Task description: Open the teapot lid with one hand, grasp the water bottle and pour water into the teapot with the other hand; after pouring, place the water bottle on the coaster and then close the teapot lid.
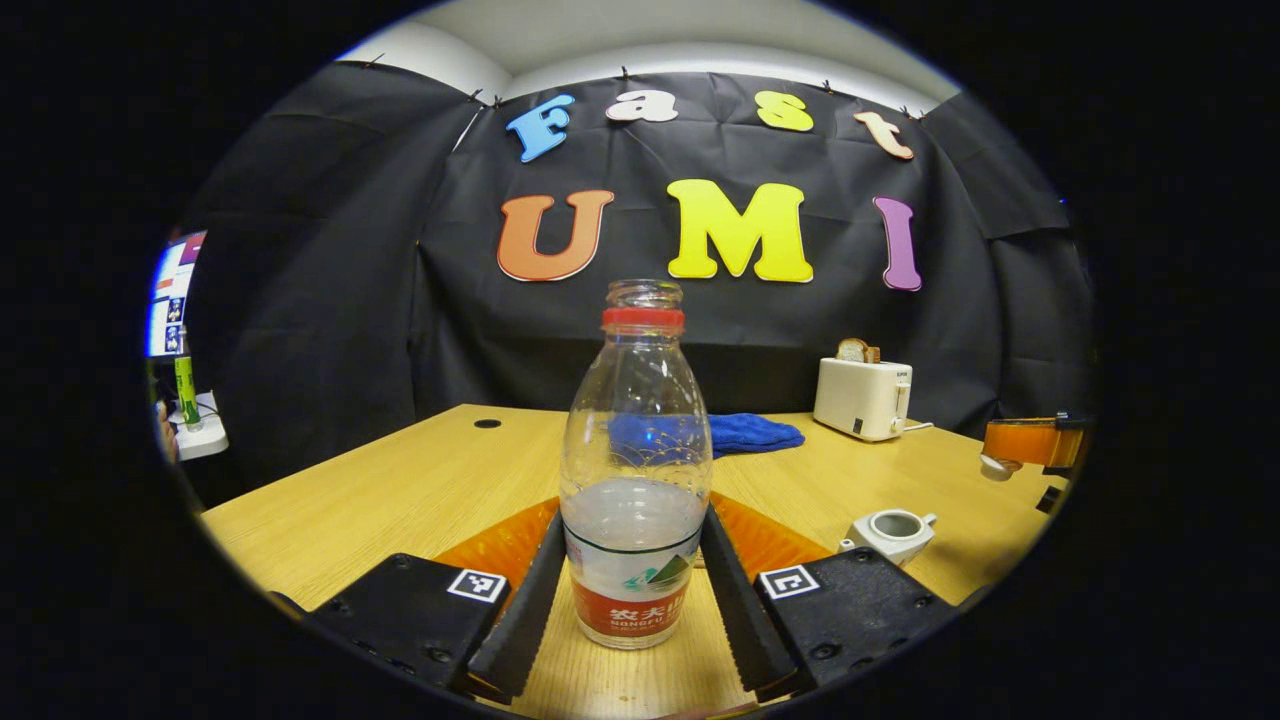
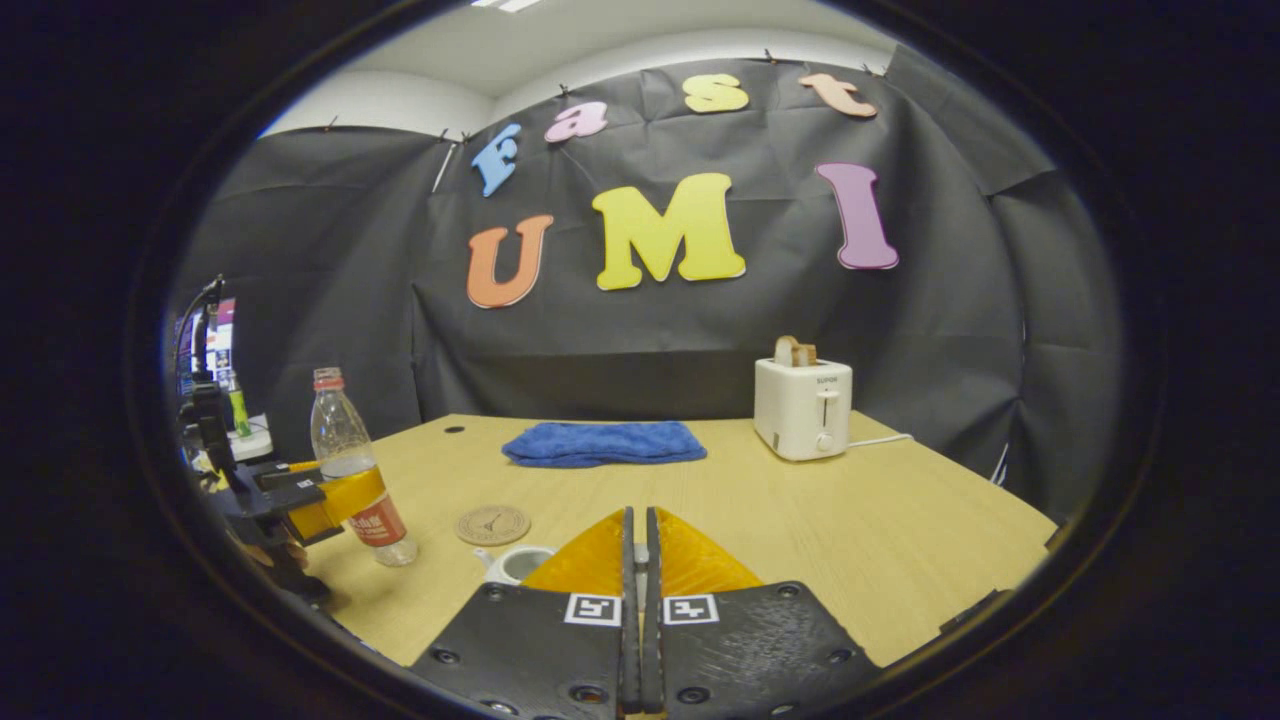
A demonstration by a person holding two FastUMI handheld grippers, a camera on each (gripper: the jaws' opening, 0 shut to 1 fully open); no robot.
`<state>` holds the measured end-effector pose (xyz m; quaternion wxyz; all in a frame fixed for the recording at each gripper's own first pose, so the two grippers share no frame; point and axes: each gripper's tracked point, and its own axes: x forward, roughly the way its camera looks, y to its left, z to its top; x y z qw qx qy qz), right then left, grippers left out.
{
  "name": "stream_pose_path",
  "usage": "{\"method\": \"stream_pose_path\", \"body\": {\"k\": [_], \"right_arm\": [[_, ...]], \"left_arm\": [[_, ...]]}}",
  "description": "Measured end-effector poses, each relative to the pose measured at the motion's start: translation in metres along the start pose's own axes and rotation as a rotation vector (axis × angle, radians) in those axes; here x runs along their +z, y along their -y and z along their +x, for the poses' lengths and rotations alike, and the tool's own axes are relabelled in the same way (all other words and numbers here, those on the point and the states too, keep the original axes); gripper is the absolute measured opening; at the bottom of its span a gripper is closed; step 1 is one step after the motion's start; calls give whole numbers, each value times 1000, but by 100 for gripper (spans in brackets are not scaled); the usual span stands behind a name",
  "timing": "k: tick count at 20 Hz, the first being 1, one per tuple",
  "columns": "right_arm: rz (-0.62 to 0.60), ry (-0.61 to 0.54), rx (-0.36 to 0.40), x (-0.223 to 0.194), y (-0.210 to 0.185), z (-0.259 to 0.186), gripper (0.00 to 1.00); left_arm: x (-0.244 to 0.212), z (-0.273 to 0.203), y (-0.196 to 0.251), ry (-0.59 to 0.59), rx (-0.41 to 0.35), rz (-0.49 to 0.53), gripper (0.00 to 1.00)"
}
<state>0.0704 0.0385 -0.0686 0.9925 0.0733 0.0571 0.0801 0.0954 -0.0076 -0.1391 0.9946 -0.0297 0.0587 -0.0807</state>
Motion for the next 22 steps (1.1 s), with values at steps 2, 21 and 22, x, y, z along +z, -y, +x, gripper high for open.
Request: {"method": "stream_pose_path", "body": {"k": [2, 21, 22], "right_arm": [[-6, 6, -4, 3, 2, -1, 0], [-48, 11, -146, 14, 65, -1, 1], [-44, 11, -146, 15, 66, -1, 1]], "left_arm": [[0, -4, -1, -22, 17, 5, 76], [9, 1, 3, -125, 184, 920, 74], [7, 1, 6, -132, 179, 967, 74]]}}
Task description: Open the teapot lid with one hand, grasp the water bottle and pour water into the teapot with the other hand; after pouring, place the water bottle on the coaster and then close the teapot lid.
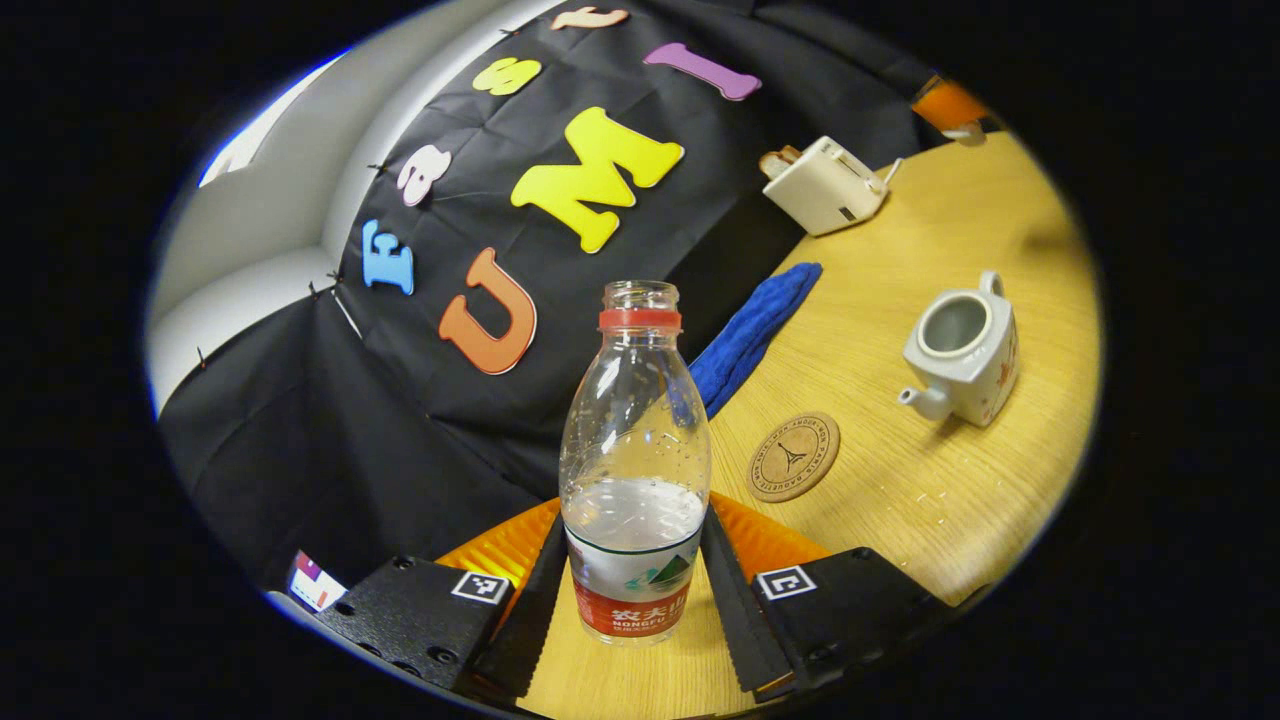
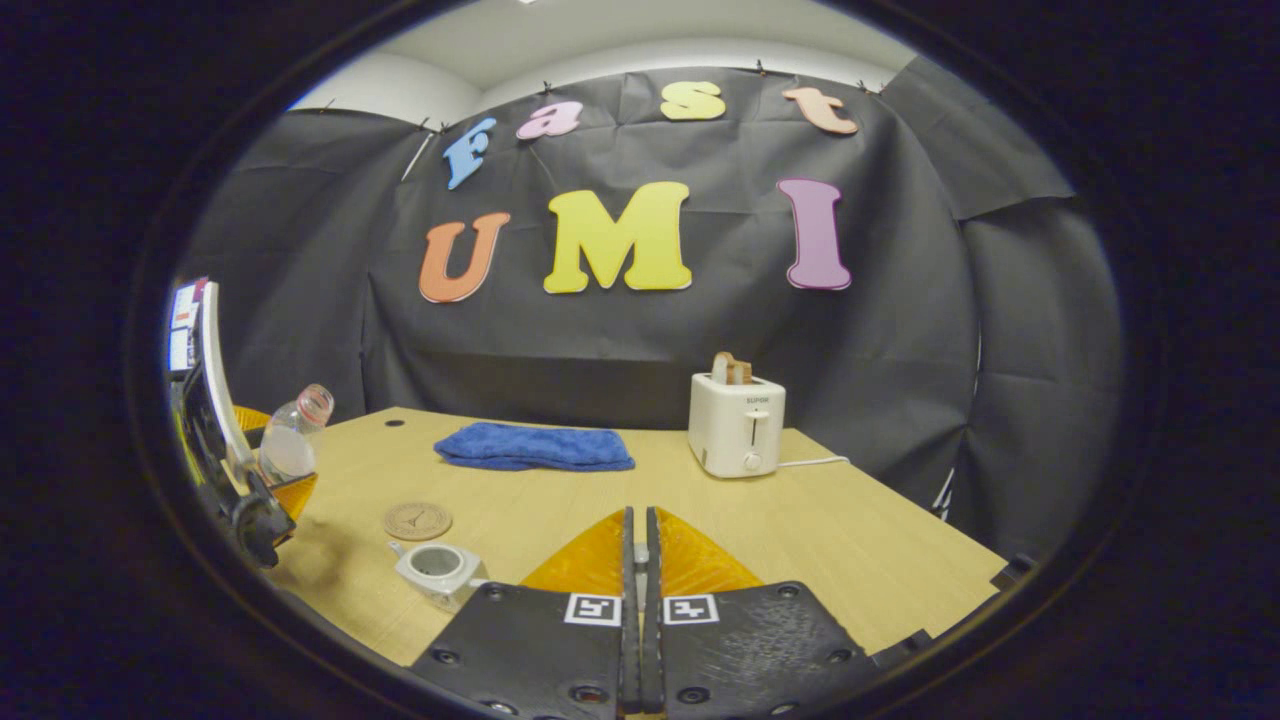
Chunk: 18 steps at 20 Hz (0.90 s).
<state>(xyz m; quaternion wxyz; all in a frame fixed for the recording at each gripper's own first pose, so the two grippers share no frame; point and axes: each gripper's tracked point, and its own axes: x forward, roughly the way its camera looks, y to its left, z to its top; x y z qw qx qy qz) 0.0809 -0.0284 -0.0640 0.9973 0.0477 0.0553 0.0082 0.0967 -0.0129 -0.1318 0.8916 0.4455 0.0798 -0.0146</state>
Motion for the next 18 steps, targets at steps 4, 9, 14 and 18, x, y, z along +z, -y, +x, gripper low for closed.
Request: {"method": "stream_pose_path", "body": {"k": [4, 9, 14, 18], "right_arm": [[9, -1, -10, 1, 8, 1, 0], [23, 2, -27, 4, 16, -1, 1], [19, 6, -39, 5, 24, -1, 1], [44, 10, -51, 8, 34, -2, 1]], "left_arm": [[8, 2, 5, 4, 25, 234, 74], [26, 0, 3, 33, 36, 501, 74], [38, -10, 5, 36, 32, 692, 74], [49, -17, 8, 51, 40, 856, 74]]}}
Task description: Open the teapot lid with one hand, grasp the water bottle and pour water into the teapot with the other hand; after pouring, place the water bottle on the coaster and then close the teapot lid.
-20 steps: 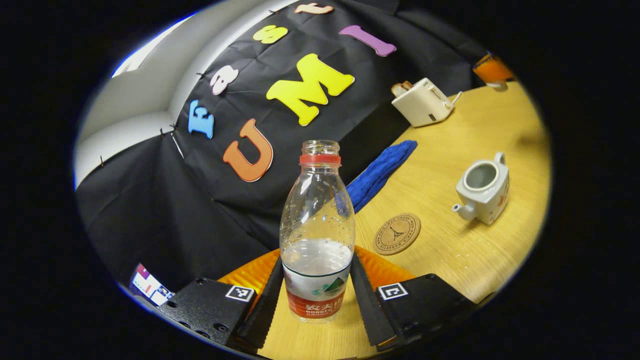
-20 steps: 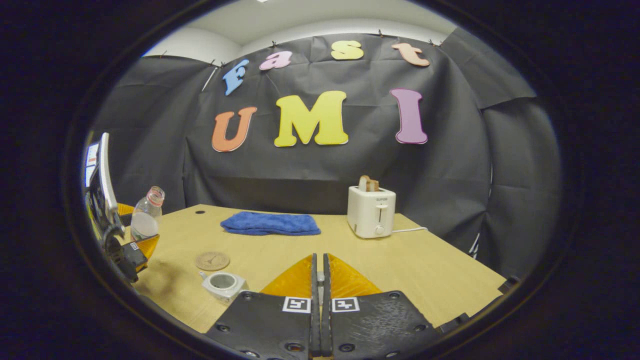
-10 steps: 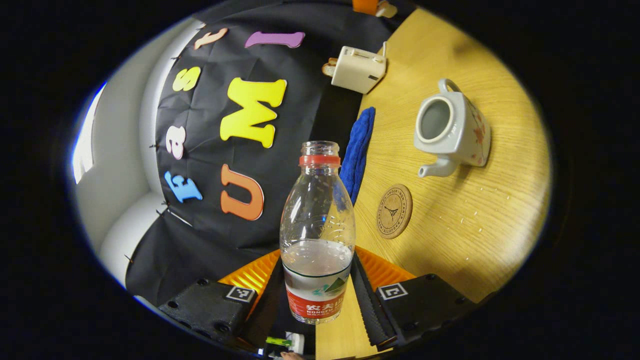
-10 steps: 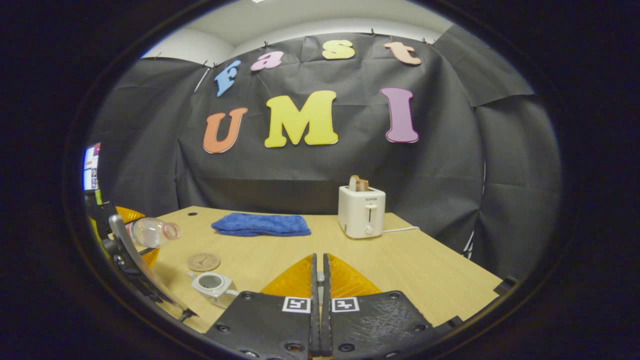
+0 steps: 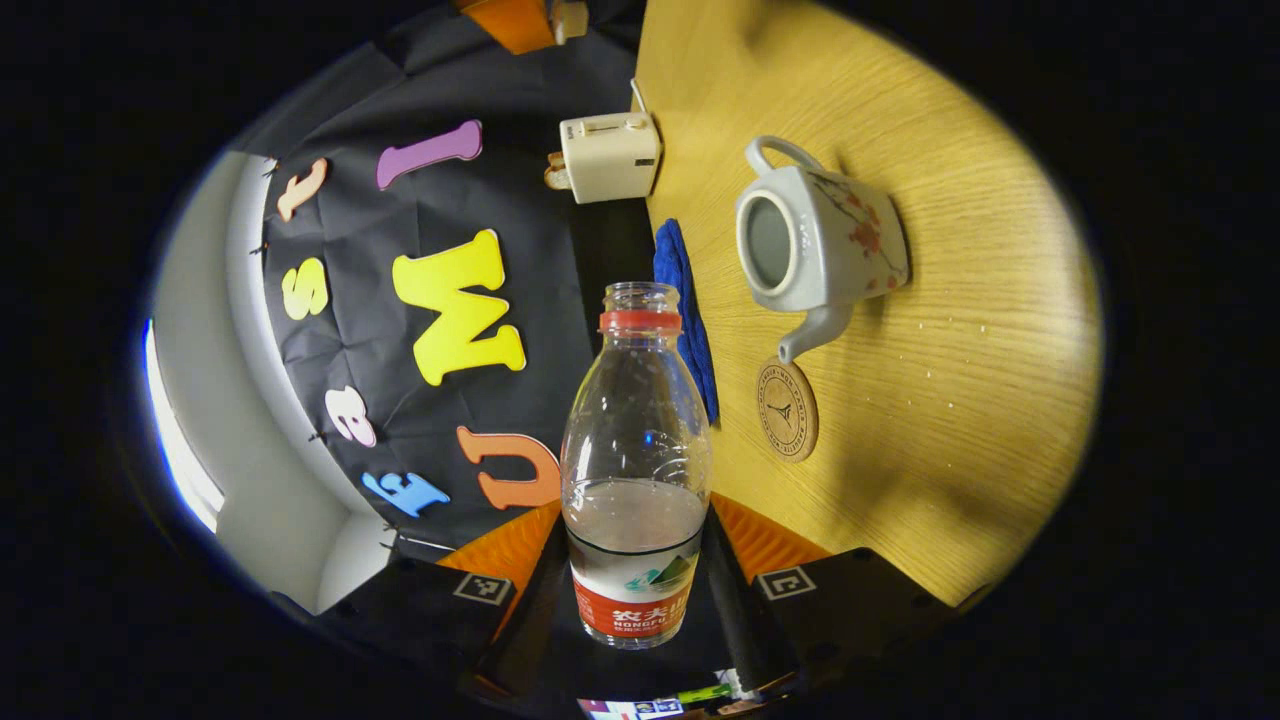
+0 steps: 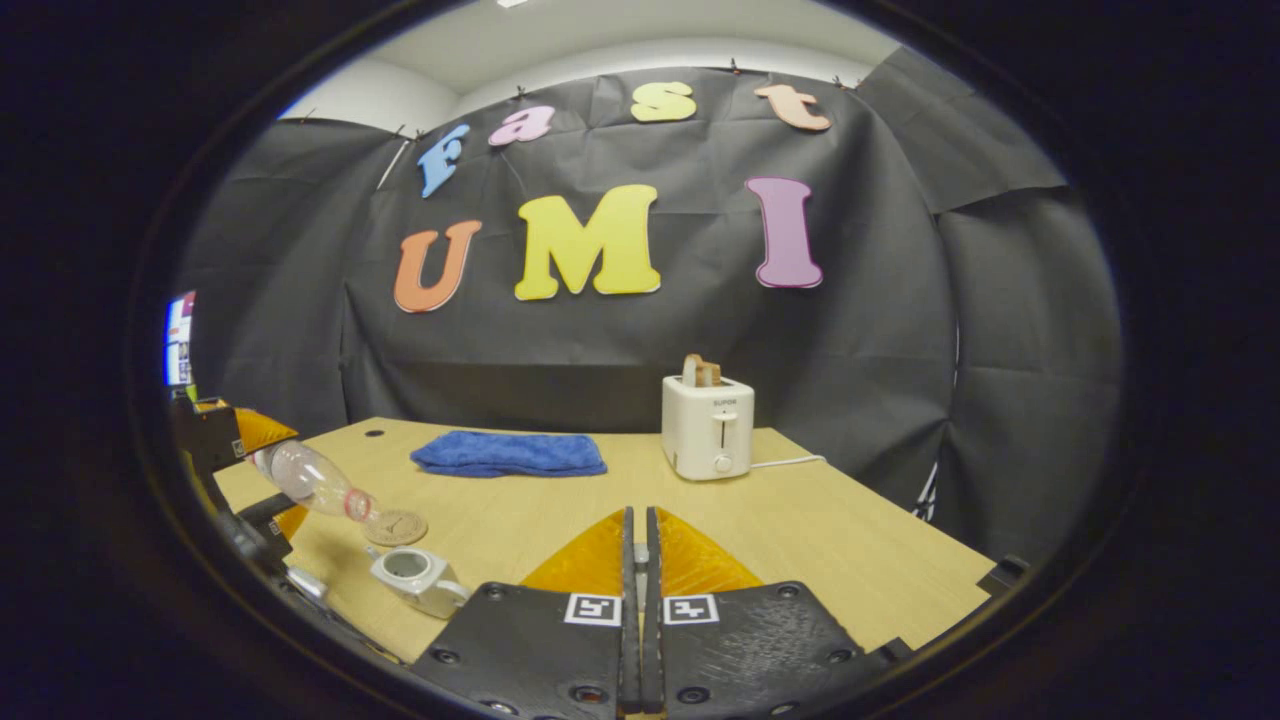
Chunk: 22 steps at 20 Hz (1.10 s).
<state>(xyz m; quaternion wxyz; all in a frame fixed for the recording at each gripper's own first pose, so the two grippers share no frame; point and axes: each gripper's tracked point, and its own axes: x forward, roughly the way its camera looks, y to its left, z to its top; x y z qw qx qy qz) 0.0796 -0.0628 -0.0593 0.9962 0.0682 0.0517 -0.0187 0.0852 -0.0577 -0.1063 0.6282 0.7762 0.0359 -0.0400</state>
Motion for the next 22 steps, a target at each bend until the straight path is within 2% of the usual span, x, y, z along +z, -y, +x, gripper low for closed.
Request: {"method": "stream_pose_path", "body": {"k": [3, 6, 14, 22], "right_arm": [[7, 3, -8, 2, 4, 0, 1], [18, 1, -4, 2, 5, -2, 1], [29, 3, -4, 4, 9, -3, 1], [34, -7, -6, 2, 13, -1, 1]], "left_arm": [[9, -3, -5, -2, 7, 112, 74], [14, -4, -10, -1, -5, 180, 74], [23, -1, -17, -12, -29, 271, 74], [25, 1, -28, -36, -22, 344, 74]]}}
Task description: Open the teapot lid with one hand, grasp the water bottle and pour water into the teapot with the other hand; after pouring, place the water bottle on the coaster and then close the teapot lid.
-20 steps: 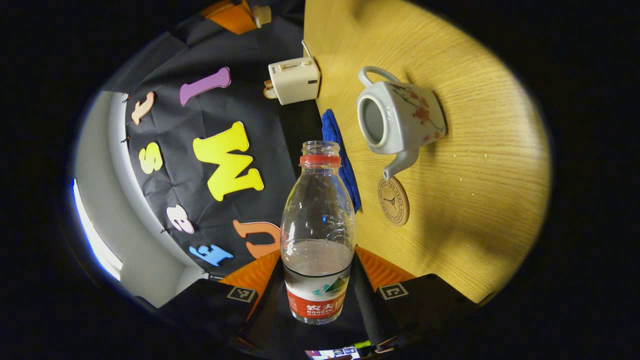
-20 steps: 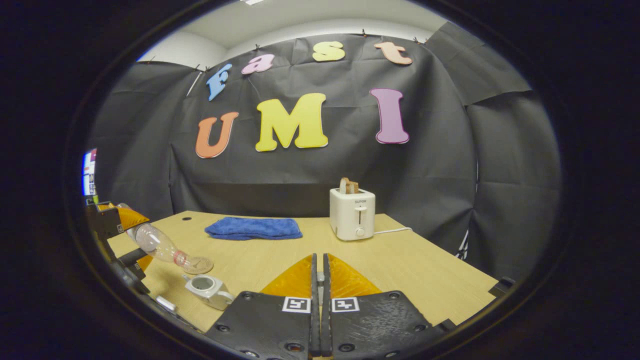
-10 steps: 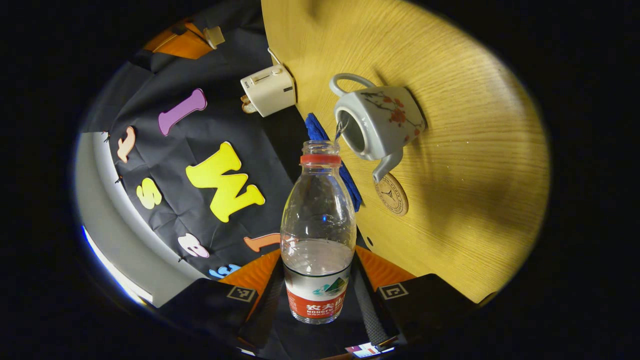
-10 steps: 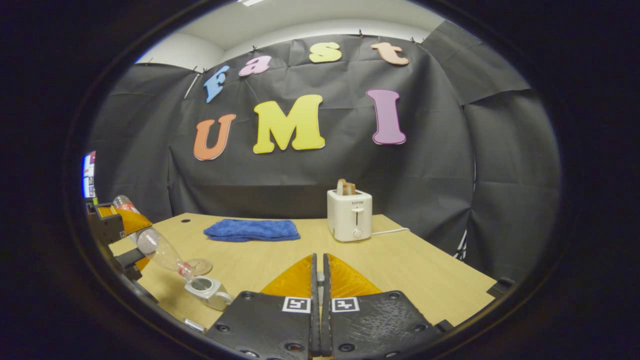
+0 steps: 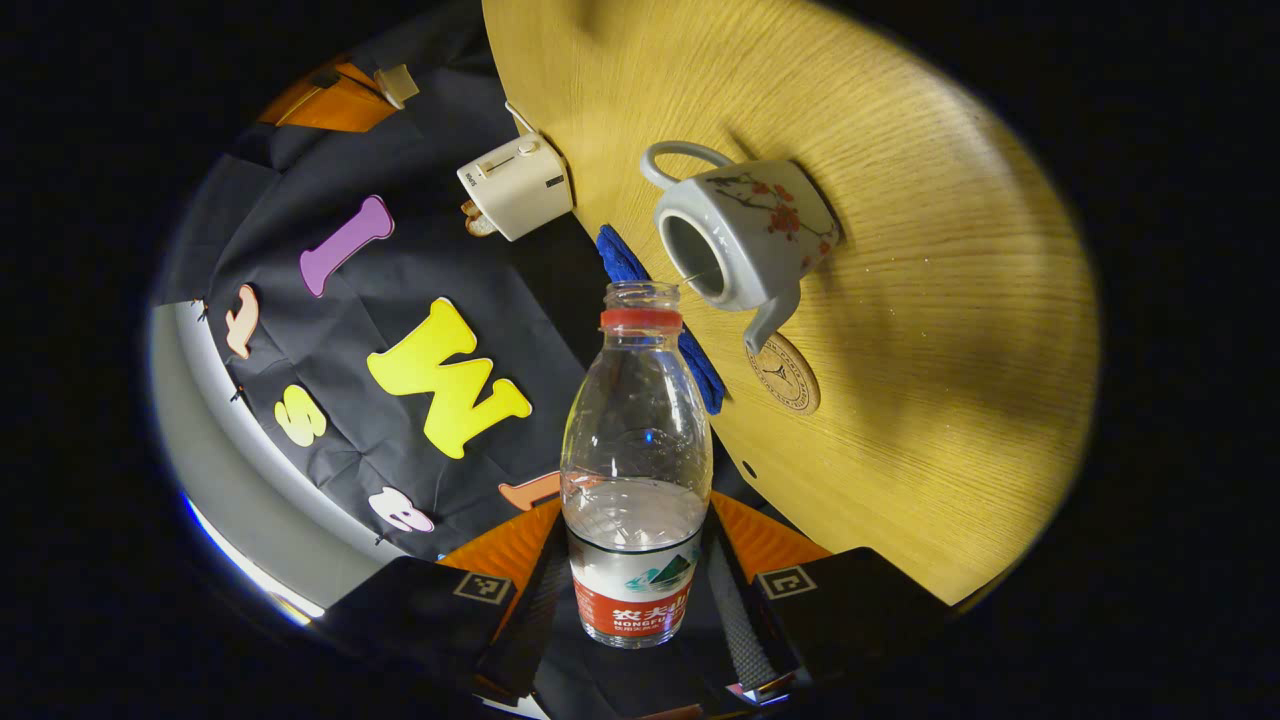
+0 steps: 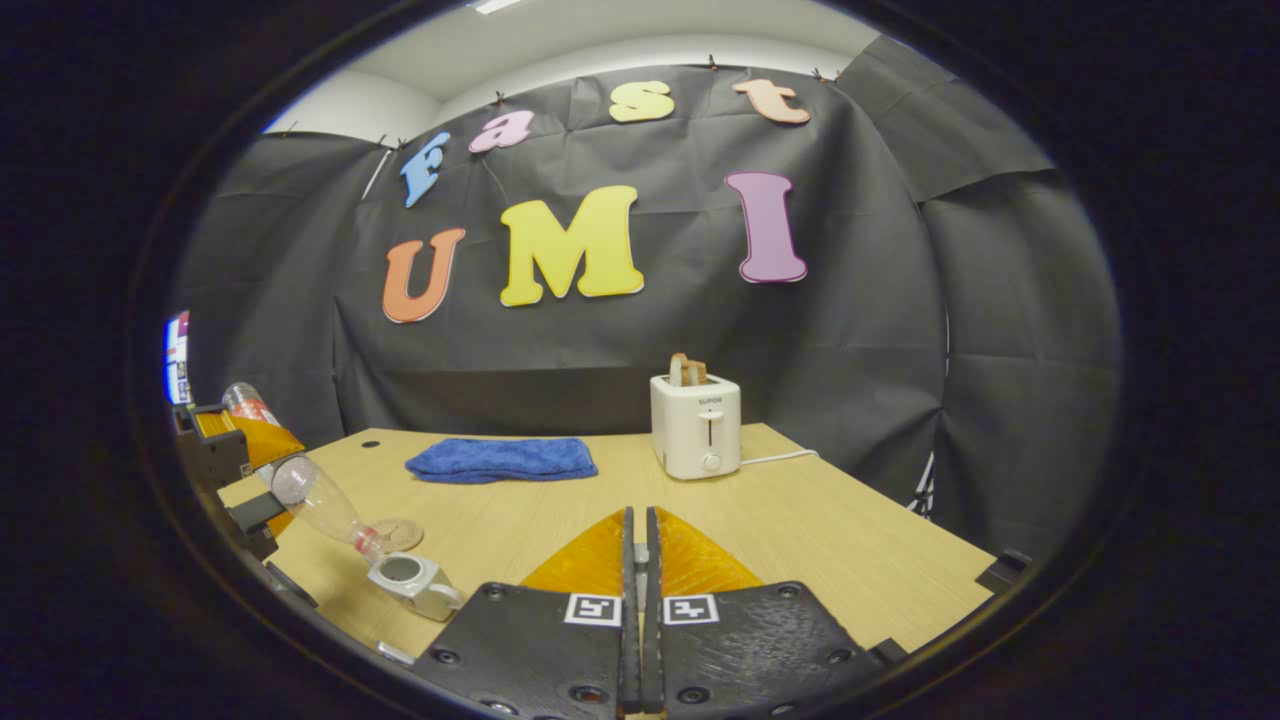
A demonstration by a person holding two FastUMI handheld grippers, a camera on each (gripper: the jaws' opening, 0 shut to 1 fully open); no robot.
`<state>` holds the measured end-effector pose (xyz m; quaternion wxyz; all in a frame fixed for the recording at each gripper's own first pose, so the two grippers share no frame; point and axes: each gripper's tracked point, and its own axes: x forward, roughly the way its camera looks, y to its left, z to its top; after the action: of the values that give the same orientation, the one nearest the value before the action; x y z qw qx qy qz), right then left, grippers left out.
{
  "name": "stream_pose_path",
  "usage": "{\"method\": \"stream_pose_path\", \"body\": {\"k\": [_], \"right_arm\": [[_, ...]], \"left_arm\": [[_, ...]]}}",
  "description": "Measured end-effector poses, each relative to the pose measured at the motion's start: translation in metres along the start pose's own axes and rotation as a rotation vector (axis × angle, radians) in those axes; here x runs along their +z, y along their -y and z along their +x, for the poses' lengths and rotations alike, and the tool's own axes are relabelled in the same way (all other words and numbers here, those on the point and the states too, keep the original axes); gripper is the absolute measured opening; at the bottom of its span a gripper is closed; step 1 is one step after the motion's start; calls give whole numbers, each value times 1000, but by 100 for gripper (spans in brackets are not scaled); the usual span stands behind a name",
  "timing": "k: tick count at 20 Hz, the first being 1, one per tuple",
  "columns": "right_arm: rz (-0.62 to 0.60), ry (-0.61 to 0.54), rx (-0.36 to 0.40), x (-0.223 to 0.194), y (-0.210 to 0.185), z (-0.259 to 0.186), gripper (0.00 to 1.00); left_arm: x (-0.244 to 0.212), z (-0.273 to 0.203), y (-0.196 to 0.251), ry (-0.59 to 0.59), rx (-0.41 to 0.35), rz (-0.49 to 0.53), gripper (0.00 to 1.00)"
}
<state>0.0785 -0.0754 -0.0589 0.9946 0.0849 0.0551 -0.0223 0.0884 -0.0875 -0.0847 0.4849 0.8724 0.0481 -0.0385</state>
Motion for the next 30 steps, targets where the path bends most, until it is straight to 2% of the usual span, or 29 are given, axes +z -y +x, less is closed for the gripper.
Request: {"method": "stream_pose_path", "body": {"k": [2, 3, 4, 11, 15, 16, 20, 24, 25, 26, 30], "right_arm": [[-4, -5, 2, -2, 0, 1, 0], [-4, -9, 1, -2, 0, 1, 1], [-4, -9, 1, -2, 1, 1, 1], [-23, -4, -2, 0, 0, -1, 1], [-36, -11, -4, -3, 0, 1, 1], [-41, -10, -8, -3, 0, 1, 1], [-55, -5, -29, -2, 4, 1, 1], [-17, -17, 12, -2, -4, -3, 1], [-20, -14, 11, 0, -4, -3, 1], [-27, -11, 6, -1, -4, -3, 1], [-41, -16, 0, -4, -6, -1, 1]], "left_arm": [[2, -3, -3, 3, 3, 18, 74], [2, -4, -2, 3, -1, 20, 78], [2, -4, -3, 3, -3, 23, 74], [0, 0, -3, -10, -7, 29, 74], [-1, 6, -6, 1, 20, -31, 74], [-3, 8, -1, 9, 8, -89, 74], [0, 18, 23, 52, -89, -428, 74], [-19, 22, 24, 25, -76, -697, 74], [-22, 23, 23, 22, -74, -777, 77], [-23, 25, 24, 26, -85, -871, 74], [-10, 29, 12, 97, -109, -1247, 74]]}}
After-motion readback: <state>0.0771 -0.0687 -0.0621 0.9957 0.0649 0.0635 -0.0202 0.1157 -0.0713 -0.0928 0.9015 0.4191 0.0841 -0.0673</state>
